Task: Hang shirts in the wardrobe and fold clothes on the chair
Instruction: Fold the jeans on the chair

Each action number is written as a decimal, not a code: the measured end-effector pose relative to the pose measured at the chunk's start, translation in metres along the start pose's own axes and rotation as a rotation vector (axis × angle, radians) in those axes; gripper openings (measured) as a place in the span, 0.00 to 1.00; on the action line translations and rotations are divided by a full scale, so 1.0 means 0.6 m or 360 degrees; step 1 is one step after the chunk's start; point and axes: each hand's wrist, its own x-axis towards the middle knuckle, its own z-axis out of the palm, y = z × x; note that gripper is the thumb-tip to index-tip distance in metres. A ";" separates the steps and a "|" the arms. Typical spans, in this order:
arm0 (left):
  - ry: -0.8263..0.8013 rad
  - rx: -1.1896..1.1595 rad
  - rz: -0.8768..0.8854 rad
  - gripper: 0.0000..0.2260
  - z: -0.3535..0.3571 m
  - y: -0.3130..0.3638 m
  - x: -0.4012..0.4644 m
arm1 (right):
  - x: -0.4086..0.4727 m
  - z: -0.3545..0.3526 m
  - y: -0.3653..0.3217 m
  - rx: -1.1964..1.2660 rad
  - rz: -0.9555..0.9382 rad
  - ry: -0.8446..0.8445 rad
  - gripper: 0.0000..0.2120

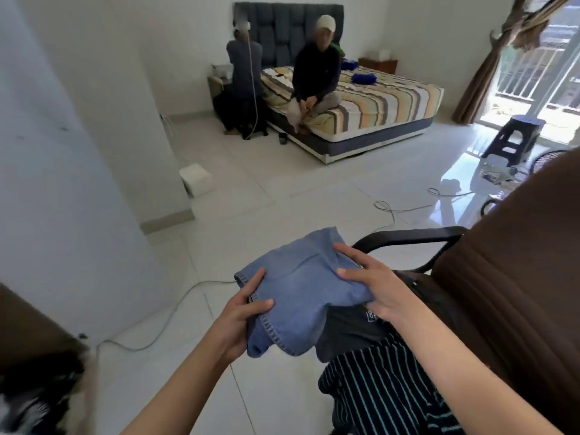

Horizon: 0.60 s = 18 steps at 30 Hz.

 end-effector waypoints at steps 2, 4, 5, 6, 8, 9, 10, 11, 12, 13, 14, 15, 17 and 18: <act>0.0147 -0.0020 0.0109 0.31 -0.052 0.035 -0.026 | 0.045 0.067 0.004 -0.0079 0.0043 -0.0170 0.27; 0.0289 -0.0038 0.0214 0.35 -0.108 0.071 -0.050 | 0.093 0.140 0.012 -0.0146 0.0081 -0.0337 0.27; 0.0361 -0.0052 0.0268 0.37 -0.137 0.089 -0.063 | 0.116 0.179 0.017 -0.0173 0.0099 -0.0414 0.26; 0.0434 -0.0063 0.0323 0.38 -0.166 0.108 -0.075 | 0.139 0.221 0.023 -0.0196 0.0120 -0.0495 0.25; 0.0561 -0.0074 0.0427 0.38 -0.222 0.147 -0.101 | 0.182 0.305 0.038 -0.0205 0.0172 -0.0637 0.27; 0.0612 -0.0085 0.0481 0.38 -0.248 0.167 -0.115 | 0.202 0.348 0.045 -0.0193 0.0199 -0.0704 0.28; 0.0657 -0.0093 0.0537 0.40 -0.274 0.189 -0.130 | 0.221 0.391 0.053 -0.0182 0.0222 -0.0770 0.28; 0.0698 -0.0097 0.0597 0.42 -0.298 0.210 -0.146 | 0.238 0.433 0.059 -0.0180 0.0237 -0.0840 0.29; 0.0736 -0.0095 0.0661 0.45 -0.320 0.232 -0.161 | 0.253 0.474 0.064 -0.0187 0.0246 -0.0911 0.29; 0.0780 -0.0090 0.0723 0.47 -0.340 0.253 -0.176 | 0.267 0.515 0.068 -0.0195 0.0250 -0.0986 0.29; 0.0833 -0.0083 0.0785 0.47 -0.360 0.273 -0.191 | 0.277 0.555 0.070 -0.0198 0.0255 -0.1059 0.29; 0.0895 -0.0077 0.0850 0.45 -0.379 0.294 -0.205 | 0.286 0.593 0.071 -0.0189 0.0261 -0.1117 0.28; 0.1006 -0.0047 0.0968 0.42 -0.411 0.337 -0.229 | 0.300 0.669 0.069 -0.0125 0.0276 -0.1230 0.28; 0.1055 -0.0033 0.1017 0.41 -0.426 0.360 -0.240 | 0.307 0.706 0.067 -0.0082 0.0281 -0.1287 0.28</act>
